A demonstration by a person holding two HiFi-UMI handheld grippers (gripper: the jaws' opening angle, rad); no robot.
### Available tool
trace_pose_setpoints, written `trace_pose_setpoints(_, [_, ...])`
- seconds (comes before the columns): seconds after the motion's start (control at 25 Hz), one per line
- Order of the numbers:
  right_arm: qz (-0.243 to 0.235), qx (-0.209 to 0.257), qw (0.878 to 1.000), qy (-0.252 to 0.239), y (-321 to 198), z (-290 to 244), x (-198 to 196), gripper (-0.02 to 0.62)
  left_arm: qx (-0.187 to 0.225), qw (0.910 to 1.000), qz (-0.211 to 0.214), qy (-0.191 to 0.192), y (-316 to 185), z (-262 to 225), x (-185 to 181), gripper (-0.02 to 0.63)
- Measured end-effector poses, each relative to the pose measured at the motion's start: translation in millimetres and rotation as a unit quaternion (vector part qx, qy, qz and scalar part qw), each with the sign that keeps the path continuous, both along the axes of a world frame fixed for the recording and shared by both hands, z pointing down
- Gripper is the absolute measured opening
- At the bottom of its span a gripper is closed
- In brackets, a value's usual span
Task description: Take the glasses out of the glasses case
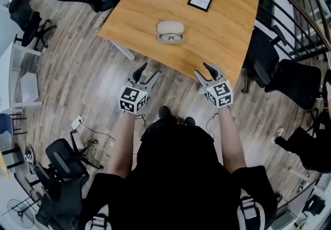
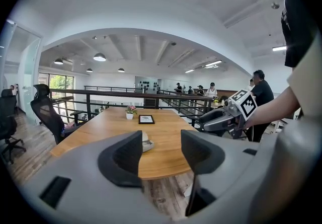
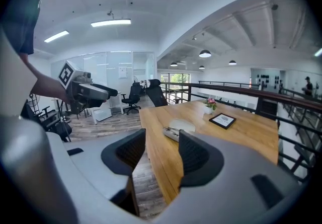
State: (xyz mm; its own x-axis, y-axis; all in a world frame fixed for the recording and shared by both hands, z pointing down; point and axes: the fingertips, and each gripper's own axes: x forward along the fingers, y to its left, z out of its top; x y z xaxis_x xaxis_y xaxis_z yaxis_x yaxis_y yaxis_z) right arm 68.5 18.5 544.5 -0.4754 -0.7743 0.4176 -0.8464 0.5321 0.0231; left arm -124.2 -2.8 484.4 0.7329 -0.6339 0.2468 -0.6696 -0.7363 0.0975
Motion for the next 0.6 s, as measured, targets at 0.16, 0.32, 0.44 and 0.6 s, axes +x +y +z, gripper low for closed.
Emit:
trace_pose_setpoints(0.16, [0.012, 0.004, 1.000, -0.002, -12.5, 3.2, -21.7, 0.204, -0.006, 0.9999, 0.008, -0.007, -10.9, 6.5, -22.8, 0.249])
trace_pose_setpoints(0.32, [0.018, 0.005, 1.000, -0.003, -21.3, 4.3, -39.4, 0.203, -0.007, 0.9999, 0.013, -0.009, -15.8, 7.8, -41.3, 0.249])
trace_pose_setpoints(0.44, [0.013, 0.009, 1.000, 0.001, -27.8, 3.3, -54.2, 0.194, -0.008, 1.0000, 0.003, -0.004, -24.7, 7.1, -56.7, 0.249])
trace_pose_setpoints(0.6, [0.001, 0.004, 1.000, 0.006, -35.1, 6.3, -66.0, 0.190, -0.010, 0.9999, -0.002, 0.000, -30.5, 9.1, -65.3, 0.249])
